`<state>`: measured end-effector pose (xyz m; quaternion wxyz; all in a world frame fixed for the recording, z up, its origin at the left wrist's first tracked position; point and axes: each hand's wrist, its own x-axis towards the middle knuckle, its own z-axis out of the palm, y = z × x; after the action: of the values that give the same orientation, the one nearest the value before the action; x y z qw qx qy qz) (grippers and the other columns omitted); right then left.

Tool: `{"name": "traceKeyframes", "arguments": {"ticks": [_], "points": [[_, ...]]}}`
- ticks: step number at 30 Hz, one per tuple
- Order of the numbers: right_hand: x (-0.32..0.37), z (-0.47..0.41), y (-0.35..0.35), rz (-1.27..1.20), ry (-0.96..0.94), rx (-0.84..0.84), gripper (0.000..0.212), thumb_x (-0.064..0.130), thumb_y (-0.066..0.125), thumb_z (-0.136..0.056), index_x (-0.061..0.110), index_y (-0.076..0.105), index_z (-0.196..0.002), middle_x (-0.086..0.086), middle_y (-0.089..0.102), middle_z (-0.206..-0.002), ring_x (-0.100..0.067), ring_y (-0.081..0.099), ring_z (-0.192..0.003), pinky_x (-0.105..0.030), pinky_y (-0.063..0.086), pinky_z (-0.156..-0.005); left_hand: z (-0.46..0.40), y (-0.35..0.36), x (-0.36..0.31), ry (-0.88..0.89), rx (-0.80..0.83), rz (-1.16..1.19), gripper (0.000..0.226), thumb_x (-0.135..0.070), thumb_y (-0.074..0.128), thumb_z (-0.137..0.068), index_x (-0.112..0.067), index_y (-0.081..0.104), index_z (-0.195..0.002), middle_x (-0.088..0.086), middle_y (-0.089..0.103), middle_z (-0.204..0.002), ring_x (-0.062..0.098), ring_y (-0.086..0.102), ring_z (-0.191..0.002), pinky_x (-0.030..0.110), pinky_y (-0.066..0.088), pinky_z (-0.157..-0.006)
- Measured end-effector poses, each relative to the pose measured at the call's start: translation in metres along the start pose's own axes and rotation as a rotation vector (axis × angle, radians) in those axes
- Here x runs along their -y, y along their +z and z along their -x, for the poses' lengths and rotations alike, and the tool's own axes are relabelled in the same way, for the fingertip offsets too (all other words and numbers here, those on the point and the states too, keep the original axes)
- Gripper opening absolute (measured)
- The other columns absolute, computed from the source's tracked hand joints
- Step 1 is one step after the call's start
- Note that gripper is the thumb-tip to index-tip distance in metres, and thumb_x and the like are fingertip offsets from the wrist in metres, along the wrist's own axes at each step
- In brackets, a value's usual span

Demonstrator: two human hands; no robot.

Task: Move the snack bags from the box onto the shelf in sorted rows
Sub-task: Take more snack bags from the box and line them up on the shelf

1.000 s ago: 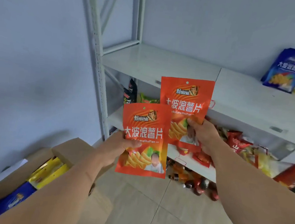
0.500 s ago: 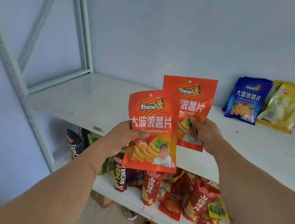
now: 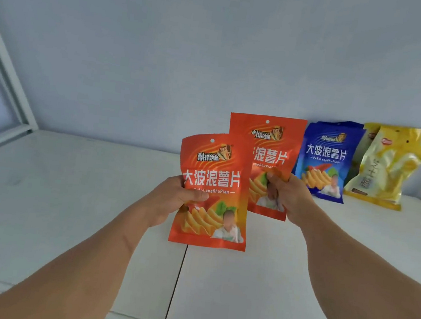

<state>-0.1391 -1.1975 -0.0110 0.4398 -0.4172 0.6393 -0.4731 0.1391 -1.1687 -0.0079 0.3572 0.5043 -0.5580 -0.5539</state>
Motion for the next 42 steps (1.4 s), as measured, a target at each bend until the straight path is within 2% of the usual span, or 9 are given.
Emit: {"name": "traceKeyframes", "arguments": {"ticks": [5,11,14,17,22,34,38,40,42], "points": [[-0.004,-0.062,-0.011,0.012,0.010,0.005,0.021,0.037,0.064,-0.096,0.019,0.065,-0.086,0.002,0.064,-0.062,-0.019,0.062,-0.065,-0.039,0.054,-0.072,-0.052,0.010,-0.006,-0.021,-0.024,-0.002,0.035,-0.021,0.081,-0.081,-0.026,0.068,-0.113,-0.004,0.078,-0.104,0.018,0.073,-0.101,0.035,0.056,-0.088],[-0.007,-0.131,-0.020,0.037,0.023,0.032,0.021,0.039,0.065,-0.094,0.020,0.065,-0.086,-0.006,0.068,-0.076,-0.026,0.066,-0.077,-0.049,0.058,-0.087,-0.102,0.033,-0.016,-0.039,-0.078,0.007,0.035,-0.022,0.079,-0.083,-0.025,0.067,-0.115,-0.004,0.078,-0.104,0.017,0.074,-0.098,0.031,0.057,-0.081],[-0.009,-0.148,-0.019,0.012,0.035,0.019,0.014,0.038,0.066,-0.094,0.024,0.065,-0.094,-0.005,0.073,-0.093,-0.026,0.070,-0.090,-0.045,0.058,-0.088,-0.118,0.039,-0.014,-0.058,-0.072,0.012,0.034,-0.020,0.079,-0.083,-0.024,0.067,-0.114,-0.004,0.078,-0.102,0.015,0.074,-0.096,0.031,0.057,-0.081],[-0.014,-0.167,-0.018,-0.003,0.056,0.034,0.017,0.041,0.066,-0.093,0.026,0.065,-0.100,-0.003,0.074,-0.097,-0.025,0.071,-0.092,-0.045,0.058,-0.089,-0.138,0.044,-0.012,-0.080,-0.090,0.009,0.036,-0.019,0.080,-0.082,-0.023,0.067,-0.115,-0.003,0.078,-0.104,0.018,0.074,-0.099,0.035,0.056,-0.087],[-0.021,-0.189,-0.020,-0.020,0.110,0.027,0.022,0.045,0.065,-0.093,0.028,0.062,-0.106,-0.001,0.072,-0.104,-0.026,0.070,-0.097,-0.048,0.057,-0.091,-0.166,0.048,-0.017,-0.078,-0.069,0.012,0.031,-0.021,0.078,-0.085,-0.026,0.067,-0.113,-0.006,0.078,-0.102,0.015,0.074,-0.098,0.030,0.055,-0.082],[-0.017,-0.213,-0.014,-0.034,0.087,-0.044,0.016,0.040,0.067,-0.093,0.026,0.063,-0.099,-0.002,0.072,-0.101,-0.026,0.068,-0.097,-0.043,0.057,-0.087,-0.207,0.050,-0.016,-0.069,-0.034,0.013,0.032,-0.022,0.077,-0.085,-0.029,0.067,-0.115,-0.006,0.078,-0.104,0.013,0.073,-0.098,0.029,0.056,-0.079],[-0.015,-0.208,-0.013,-0.021,0.109,-0.046,0.028,0.045,0.068,-0.091,0.023,0.059,-0.106,-0.001,0.070,-0.104,-0.025,0.067,-0.098,-0.046,0.056,-0.091,-0.214,0.053,-0.017,-0.053,-0.024,0.006,0.031,-0.022,0.078,-0.085,-0.029,0.067,-0.113,-0.008,0.078,-0.102,0.010,0.073,-0.096,0.028,0.057,-0.079],[-0.014,-0.202,-0.012,0.046,0.126,-0.059,0.033,0.053,0.064,-0.091,0.024,0.055,-0.106,-0.002,0.068,-0.103,-0.025,0.066,-0.097,-0.045,0.055,-0.091,-0.216,0.054,-0.019,-0.048,-0.025,0.006,0.029,-0.018,0.077,-0.086,-0.028,0.068,-0.111,-0.008,0.078,-0.100,0.009,0.074,-0.095,0.023,0.055,-0.075],[-0.011,-0.193,-0.012,0.077,0.138,-0.075,0.046,0.063,0.055,-0.091,0.022,0.054,-0.113,-0.001,0.065,-0.100,-0.023,0.063,-0.092,-0.044,0.054,-0.088,-0.221,0.056,-0.022,-0.042,-0.030,-0.007,0.029,-0.013,0.077,-0.086,-0.025,0.069,-0.111,-0.006,0.078,-0.102,0.012,0.073,-0.099,0.024,0.055,-0.078]]}}
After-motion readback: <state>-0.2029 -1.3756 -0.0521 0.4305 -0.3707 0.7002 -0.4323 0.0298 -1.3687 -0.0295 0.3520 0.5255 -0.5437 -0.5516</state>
